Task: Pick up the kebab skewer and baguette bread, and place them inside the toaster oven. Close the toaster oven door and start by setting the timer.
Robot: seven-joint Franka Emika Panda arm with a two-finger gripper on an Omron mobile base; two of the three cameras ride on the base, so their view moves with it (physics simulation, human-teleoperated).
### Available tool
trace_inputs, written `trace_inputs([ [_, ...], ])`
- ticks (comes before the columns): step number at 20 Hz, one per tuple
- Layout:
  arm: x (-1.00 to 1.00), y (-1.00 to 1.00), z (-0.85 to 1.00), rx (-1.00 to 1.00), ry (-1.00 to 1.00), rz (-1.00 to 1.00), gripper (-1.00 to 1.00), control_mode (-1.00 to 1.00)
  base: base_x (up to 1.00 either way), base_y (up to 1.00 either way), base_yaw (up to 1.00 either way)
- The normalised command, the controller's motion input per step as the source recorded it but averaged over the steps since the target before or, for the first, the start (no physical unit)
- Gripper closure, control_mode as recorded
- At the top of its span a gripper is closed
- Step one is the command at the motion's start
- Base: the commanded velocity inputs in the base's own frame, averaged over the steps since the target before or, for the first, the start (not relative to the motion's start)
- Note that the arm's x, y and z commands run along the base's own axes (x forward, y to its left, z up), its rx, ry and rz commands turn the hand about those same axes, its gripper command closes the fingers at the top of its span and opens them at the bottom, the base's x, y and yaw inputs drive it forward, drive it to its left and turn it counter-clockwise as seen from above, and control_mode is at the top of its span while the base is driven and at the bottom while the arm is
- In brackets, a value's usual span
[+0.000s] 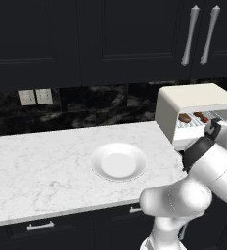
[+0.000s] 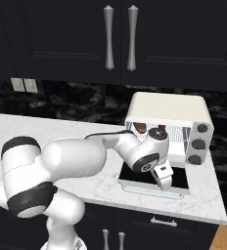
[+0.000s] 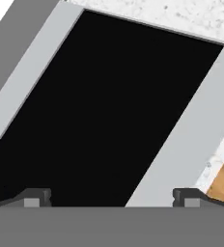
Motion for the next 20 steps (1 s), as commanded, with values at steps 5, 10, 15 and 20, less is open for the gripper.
trace_inputs([
  [5, -1.0, 0.39, 0.03, -0.02, 0.01, 0.3, -1.0, -1.0, 0.0, 0.0, 0.0],
  [10, -0.43, 0.38, -0.01, -0.03, 0.02, 0.3, -1.0, -1.0, 0.0, 0.0, 0.0],
  [15, 0.0, 0.23, -0.03, -0.09, 0.09, 0.25, -1.0, -1.0, 0.0, 0.0, 0.0],
  [20, 0.0, 0.09, -0.29, -0.07, 0.03, 0.25, -1.0, -1.0, 0.0, 0.0, 0.0],
])
